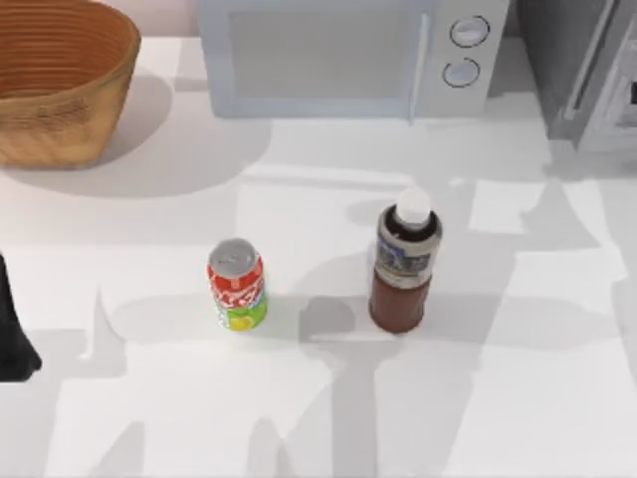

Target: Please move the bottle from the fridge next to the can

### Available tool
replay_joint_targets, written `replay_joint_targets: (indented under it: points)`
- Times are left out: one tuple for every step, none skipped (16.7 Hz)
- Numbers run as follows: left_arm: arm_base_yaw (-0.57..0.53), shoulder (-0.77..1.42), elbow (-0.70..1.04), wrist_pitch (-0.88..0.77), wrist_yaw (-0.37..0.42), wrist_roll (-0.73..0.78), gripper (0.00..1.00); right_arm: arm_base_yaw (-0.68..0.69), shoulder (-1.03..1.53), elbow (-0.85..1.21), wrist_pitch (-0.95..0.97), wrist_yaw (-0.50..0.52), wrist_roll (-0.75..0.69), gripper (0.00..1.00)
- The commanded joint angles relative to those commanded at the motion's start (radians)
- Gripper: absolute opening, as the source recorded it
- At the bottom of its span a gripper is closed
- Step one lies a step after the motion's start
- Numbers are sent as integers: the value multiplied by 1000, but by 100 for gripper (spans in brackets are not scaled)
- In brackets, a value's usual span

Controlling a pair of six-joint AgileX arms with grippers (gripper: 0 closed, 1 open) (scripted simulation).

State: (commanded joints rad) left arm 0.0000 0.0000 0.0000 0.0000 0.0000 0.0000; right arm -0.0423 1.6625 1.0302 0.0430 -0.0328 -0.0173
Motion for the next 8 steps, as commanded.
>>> replay_joint_targets:
  points:
    - [0,0,0,0,0,0,100,0,32,34,-8,0,0,100]
    - [0,0,0,0,0,0,100,1,68,75,-17,1,0,100]
    - [0,0,0,0,0,0,100,1,107,122,-26,1,0,100]
    - [0,0,0,0,0,0,100,2,146,173,-35,1,0,100]
    - [0,0,0,0,0,0,100,3,184,224,-45,1,0,100]
    - [0,0,0,0,0,0,100,3,220,274,-54,2,0,100]
    - [0,0,0,0,0,0,100,3,251,320,-62,3,1,100]
    - [0,0,0,0,0,0,100,3,278,358,-70,4,2,100]
